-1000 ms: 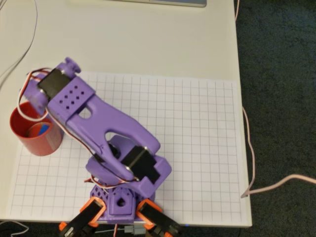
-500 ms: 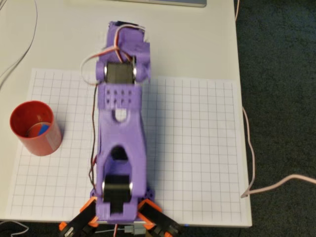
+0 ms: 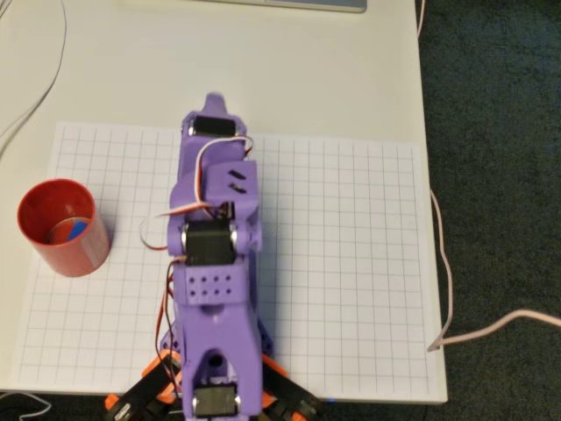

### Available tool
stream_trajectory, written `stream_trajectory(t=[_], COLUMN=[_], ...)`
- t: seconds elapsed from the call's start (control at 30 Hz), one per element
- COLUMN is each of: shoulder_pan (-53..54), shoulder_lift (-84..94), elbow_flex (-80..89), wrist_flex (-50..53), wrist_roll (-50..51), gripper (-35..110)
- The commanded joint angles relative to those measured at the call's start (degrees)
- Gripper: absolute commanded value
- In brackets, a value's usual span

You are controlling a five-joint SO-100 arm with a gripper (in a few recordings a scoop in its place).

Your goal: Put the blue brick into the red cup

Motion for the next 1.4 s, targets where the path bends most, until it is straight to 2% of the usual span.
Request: stream_trajectory(t=[0.0,0.17,0.37,1.37], shoulder_pan=[-2.4,-2.8,-2.7,-2.5], shoulder_lift=[0.4,0.5,0.5,0.5], elbow_flex=[7.6,18.9,24.6,24.5], wrist_flex=[-0.8,-1.1,-0.2,-0.2], wrist_roll=[-1.1,-4.0,-4.4,-4.0], gripper=[0,0,0,0])
